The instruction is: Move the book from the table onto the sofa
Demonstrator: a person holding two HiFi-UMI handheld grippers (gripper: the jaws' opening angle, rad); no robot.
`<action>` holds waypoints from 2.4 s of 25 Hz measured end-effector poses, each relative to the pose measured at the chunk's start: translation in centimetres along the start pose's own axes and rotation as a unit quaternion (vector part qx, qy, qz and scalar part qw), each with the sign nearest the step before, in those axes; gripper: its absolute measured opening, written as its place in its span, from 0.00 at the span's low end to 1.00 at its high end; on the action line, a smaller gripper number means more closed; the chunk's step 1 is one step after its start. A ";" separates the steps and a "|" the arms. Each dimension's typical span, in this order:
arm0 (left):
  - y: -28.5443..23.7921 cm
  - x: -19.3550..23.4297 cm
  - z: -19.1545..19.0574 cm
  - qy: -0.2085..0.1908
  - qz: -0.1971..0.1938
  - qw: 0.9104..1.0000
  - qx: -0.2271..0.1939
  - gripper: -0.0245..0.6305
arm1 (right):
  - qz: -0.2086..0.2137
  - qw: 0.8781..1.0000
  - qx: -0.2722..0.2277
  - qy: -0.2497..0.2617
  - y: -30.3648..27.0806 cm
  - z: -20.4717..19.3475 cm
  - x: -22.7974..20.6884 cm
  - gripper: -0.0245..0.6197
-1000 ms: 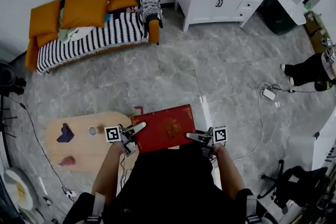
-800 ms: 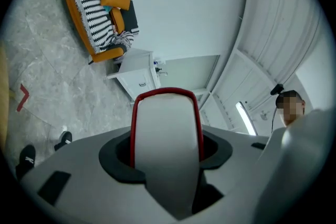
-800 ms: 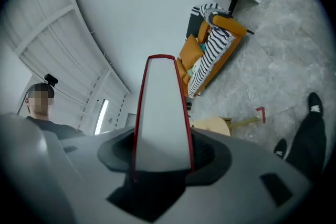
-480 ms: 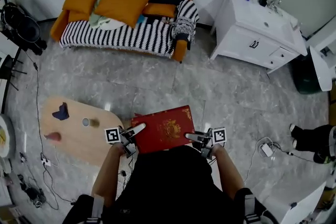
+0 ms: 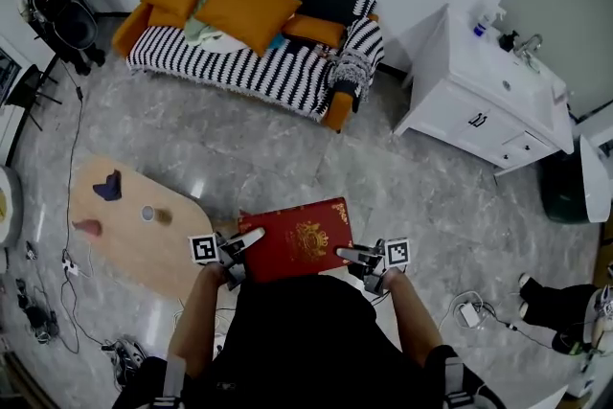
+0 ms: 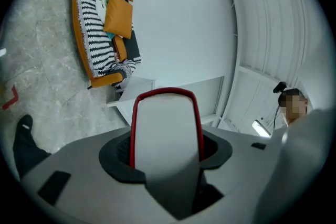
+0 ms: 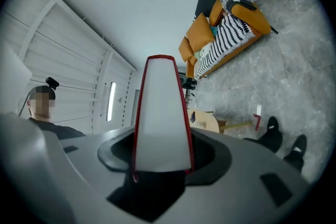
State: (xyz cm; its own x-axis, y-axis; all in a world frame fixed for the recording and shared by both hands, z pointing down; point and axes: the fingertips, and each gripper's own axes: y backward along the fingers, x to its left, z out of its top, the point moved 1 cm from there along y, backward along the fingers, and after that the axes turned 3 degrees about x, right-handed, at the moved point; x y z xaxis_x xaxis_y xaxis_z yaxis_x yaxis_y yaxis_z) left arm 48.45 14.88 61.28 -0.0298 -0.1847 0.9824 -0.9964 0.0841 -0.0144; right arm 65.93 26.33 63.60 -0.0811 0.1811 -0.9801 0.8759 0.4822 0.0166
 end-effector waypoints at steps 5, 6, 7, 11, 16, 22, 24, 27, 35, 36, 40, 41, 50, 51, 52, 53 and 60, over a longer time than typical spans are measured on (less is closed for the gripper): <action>-0.3 0.4 2.2 0.012 -0.002 1.000 0.001 0.41 | -0.005 1.000 -0.001 -0.006 -1.0 1.9 -0.4 0.42; -0.6 0.5 2.6 0.013 -0.003 1.000 0.002 0.41 | -0.007 1.000 -0.003 -0.006 -1.1 2.3 -0.5 0.42; -1.0 0.6 3.1 0.013 -0.005 1.000 0.004 0.41 | -0.007 1.000 -0.007 -0.006 -1.0 2.8 -0.6 0.42; -3.3 1.5 5.4 0.012 -0.009 1.000 0.025 0.41 | -0.010 0.999 -0.036 -0.019 -0.6 5.1 -1.0 0.42; -3.6 2.9 10.9 0.024 -0.019 0.999 0.025 0.41 | -0.027 0.999 -0.036 -0.020 -3.4 9.6 -1.8 0.42; -1.4 3.5 18.0 0.008 -0.039 0.999 -0.013 0.41 | -0.048 0.999 -0.003 0.009 -8.6 16.0 -1.8 0.42; -0.3 4.0 20.1 0.004 -0.036 0.999 -0.026 0.41 | -0.046 0.999 0.010 0.018 -10.7 17.8 -2.0 0.42; 1.2 3.6 22.3 0.002 -0.038 0.998 -0.049 0.41 | -0.042 0.999 0.027 0.013 -13.2 19.4 -2.2 0.42; 5.2 4.3 25.3 0.003 -0.014 0.991 -0.131 0.41 | -0.030 0.995 0.094 0.021 -18.1 23.4 -3.8 0.42; 5.5 4.5 25.8 0.003 -0.009 0.990 -0.138 0.41 | -0.028 0.994 0.101 0.021 -18.5 23.9 -4.3 0.42; 5.9 5.2 28.3 0.003 0.002 0.987 -0.159 0.41 | -0.010 0.993 0.113 0.014 -21.0 26.6 -4.8 0.42; 5.8 5.3 28.9 0.005 0.005 0.986 -0.164 0.41 | -0.009 0.993 0.117 0.012 -21.4 27.4 -5.2 0.42; 3.1 7.8 37.6 0.023 0.026 0.979 -0.202 0.41 | 0.005 0.989 0.146 0.010 -25.1 38.0 -7.2 0.42; 2.4 8.1 38.7 0.026 0.028 0.978 -0.205 0.41 | 0.002 0.989 0.150 0.005 -25.1 39.2 -7.6 0.42; 1.6 8.4 39.7 0.028 0.030 0.977 -0.208 0.41 | -0.001 0.988 0.155 -0.001 -25.0 40.6 -8.1 0.42; 0.8 8.6 40.7 0.029 0.031 0.977 -0.211 0.41 | -0.004 0.987 0.160 -0.006 -24.9 41.9 -8.5 0.42; -2.4 9.2 46.3 0.028 0.038 0.965 -0.258 0.41 | 0.010 0.976 0.218 0.000 -26.1 50.4 -10.2 0.42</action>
State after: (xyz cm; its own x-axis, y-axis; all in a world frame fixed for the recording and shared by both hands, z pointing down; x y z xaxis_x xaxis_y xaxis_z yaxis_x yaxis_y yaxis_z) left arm 46.86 -32.36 61.73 -0.0827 -0.1063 0.9909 -0.8181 0.5750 -0.0066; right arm 67.84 -31.28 63.18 -0.0626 0.1869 -0.9804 0.9964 0.0679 -0.0507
